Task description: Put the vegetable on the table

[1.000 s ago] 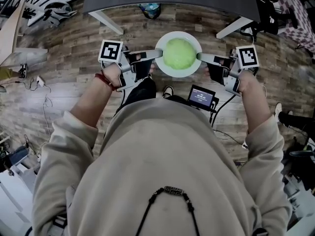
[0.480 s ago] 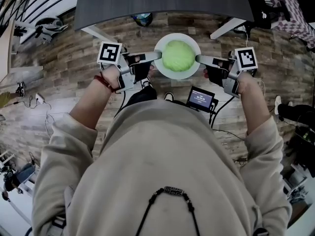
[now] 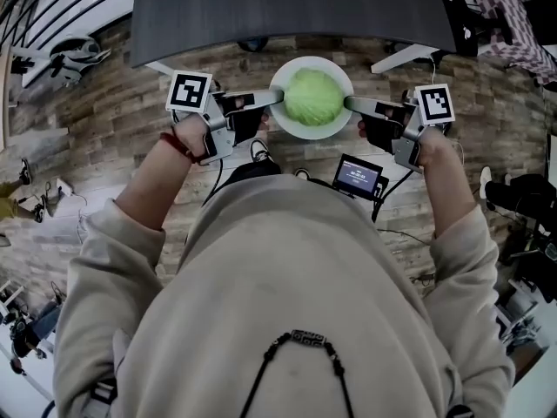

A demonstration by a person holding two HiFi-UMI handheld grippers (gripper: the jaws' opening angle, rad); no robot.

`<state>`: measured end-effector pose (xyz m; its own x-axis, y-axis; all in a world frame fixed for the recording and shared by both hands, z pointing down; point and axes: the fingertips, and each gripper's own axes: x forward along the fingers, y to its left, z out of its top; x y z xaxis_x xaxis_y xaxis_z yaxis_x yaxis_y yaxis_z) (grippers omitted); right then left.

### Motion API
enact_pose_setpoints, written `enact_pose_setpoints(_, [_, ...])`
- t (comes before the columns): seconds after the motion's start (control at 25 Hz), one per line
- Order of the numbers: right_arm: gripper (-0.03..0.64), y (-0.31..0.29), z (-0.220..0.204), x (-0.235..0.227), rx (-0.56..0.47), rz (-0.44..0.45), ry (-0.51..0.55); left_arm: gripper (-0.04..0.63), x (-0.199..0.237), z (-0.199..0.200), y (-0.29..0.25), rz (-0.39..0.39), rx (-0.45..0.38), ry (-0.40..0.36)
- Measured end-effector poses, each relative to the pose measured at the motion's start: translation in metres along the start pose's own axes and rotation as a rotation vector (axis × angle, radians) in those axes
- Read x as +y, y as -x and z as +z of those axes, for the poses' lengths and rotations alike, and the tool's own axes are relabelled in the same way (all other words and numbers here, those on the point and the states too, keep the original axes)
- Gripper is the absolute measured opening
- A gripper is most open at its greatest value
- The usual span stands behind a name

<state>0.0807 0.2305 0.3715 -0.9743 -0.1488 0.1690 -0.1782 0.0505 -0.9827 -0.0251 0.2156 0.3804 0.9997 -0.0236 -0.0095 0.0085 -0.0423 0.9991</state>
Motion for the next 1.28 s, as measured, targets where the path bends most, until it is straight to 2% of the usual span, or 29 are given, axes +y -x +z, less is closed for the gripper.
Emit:
enact_pose_setpoints(0.16, [0.028, -0.053, 0.034, 0.010, 0.010, -0.018, 0.015, 0.028, -0.002, 0.039, 0.047, -0.004, -0.018, 0.004])
enact_pose_setpoints(0.44, [0.028, -0.057, 0.037, 0.016, 0.014, 0.021, 0.027, 0.028, -0.009, 0.042, 0.052, 0.010, -0.034, -0.023])
enact_pose_setpoints(0.72, [0.028, -0.061, 0.039, 0.010, 0.032, 0.027, 0.033, 0.028, -0.002, 0.041, 0.056, 0.014, -0.075, -0.018])
enact_pose_setpoints(0.84, [0.028, -0.073, 0.062, 0.009, 0.044, 0.023, 0.031, 0.028, 0.001, 0.065, 0.064, 0.013, -0.089, -0.026])
enact_pose_setpoints(1.0, [0.028, -0.089, 0.103, 0.007, 0.078, 0.027, 0.031, 0.028, 0.004, 0.103, 0.072, 0.006, -0.125, 0.002])
enact_pose_setpoints(1.28, [0.028, -0.083, 0.150, 0.003, 0.114, 0.050, 0.038, 0.028, 0.006, 0.146, 0.057, 0.020, -0.163, -0.003])
